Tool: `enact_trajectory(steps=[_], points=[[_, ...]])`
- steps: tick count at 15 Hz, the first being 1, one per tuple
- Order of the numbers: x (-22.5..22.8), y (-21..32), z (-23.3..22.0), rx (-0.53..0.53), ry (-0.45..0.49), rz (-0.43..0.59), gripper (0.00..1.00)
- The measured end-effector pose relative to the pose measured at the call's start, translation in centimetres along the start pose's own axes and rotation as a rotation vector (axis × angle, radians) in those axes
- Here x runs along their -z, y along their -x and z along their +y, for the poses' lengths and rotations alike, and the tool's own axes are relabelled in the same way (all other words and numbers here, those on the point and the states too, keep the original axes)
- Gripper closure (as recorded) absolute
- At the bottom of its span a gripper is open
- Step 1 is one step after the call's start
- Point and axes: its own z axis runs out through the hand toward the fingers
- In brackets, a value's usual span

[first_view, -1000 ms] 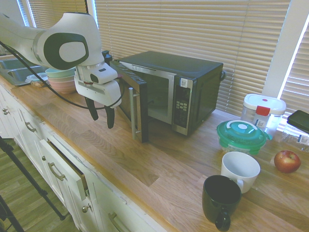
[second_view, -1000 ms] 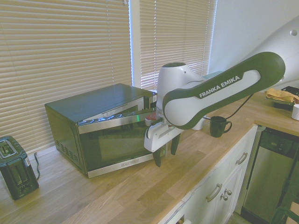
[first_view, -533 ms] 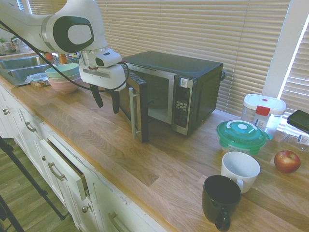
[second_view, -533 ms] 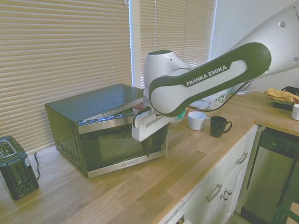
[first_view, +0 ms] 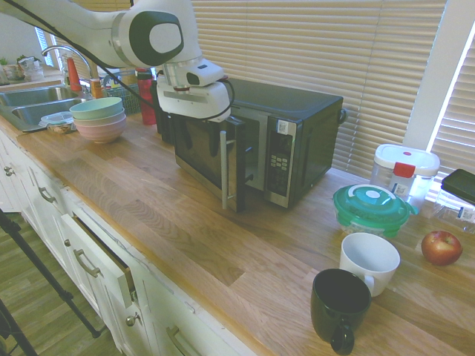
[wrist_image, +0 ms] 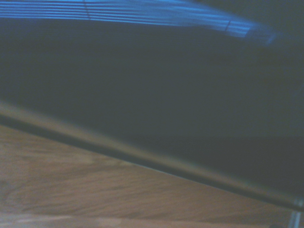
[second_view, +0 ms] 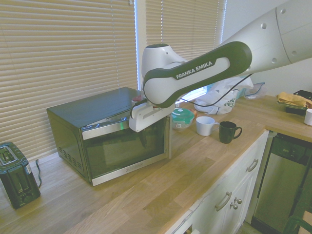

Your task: Close the microwave

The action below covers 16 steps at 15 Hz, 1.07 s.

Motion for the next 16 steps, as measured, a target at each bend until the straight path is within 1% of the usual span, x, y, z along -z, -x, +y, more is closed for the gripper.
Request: enact_trajectory(steps=[5, 10, 12, 16], points=[[-0.8, -4.9, -2.1, 0.008, -0.021, 0.007, 0.0], [-0.9, -6.7, -3.5, 0.001, -0.026, -0.015, 0.0], [-0.8, -7.3, -3.9, 0.015, -0.027, -0.017, 0.0], [-0.9, -7.2, -4.2, 0.021, -0.021, -0.024, 0.0]])
